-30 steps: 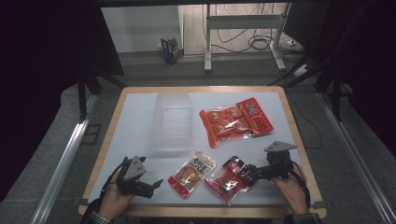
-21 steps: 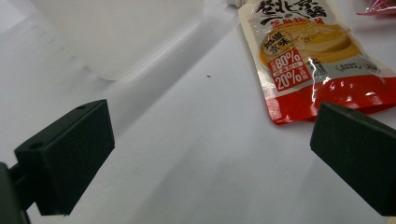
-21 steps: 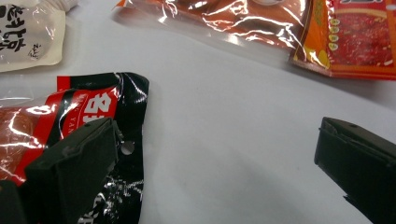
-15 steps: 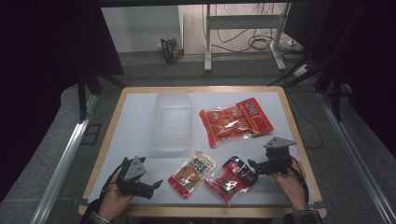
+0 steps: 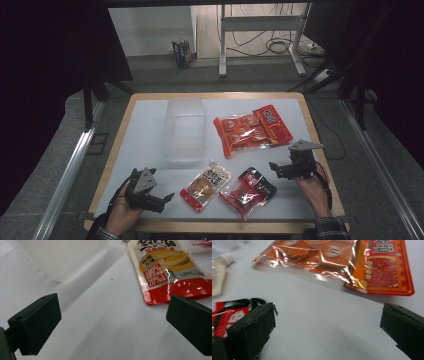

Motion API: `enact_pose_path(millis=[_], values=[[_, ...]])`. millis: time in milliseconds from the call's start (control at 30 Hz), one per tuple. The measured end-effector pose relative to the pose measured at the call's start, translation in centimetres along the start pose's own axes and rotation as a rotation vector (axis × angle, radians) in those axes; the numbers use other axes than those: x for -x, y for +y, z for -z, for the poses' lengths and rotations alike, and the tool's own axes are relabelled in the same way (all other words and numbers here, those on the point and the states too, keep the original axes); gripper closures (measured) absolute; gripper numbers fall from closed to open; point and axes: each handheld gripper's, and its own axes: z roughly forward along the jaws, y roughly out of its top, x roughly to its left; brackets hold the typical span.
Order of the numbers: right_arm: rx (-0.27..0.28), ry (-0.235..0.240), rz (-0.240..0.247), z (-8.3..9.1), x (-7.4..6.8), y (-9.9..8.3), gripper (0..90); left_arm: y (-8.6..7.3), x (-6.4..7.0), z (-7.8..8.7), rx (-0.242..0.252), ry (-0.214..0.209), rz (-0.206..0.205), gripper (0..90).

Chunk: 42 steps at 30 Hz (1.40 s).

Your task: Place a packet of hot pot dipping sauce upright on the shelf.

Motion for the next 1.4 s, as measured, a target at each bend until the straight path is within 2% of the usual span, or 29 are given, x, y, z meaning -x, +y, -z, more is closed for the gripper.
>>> enact_pose_path(millis=[367,667,867,1100,1400], values=[[-0.013,-0.049,-0.063,-1.2,2.4,0.3,0.0,0.0,0.1,-0.1,-0.009,-0.004,-0.006,0.0],[-0.057,-0.035,-0.110,-2.4,3.8,0.1,0.0,0.0,0.2,-0.2,-0.015,-0.005,-0.015,0.0],[-0.083,-0.009,-0.171,-3.4,4.7,0.0,0.2,0.0,0.2,-0.3,-0.017,-0.005,-0.019,0.0],[-0.103,0.006,-0.187,-4.3,5.7,0.2,1.4,0.0,0.3,-0.3,-0.023,-0.004,-0.028,0.0],[-0.108,0.001,-0.162,-5.3,6.2,1.2,7.2,0.0,0.3,-0.3,-0.027,-0.001,-0.030,0.0]])
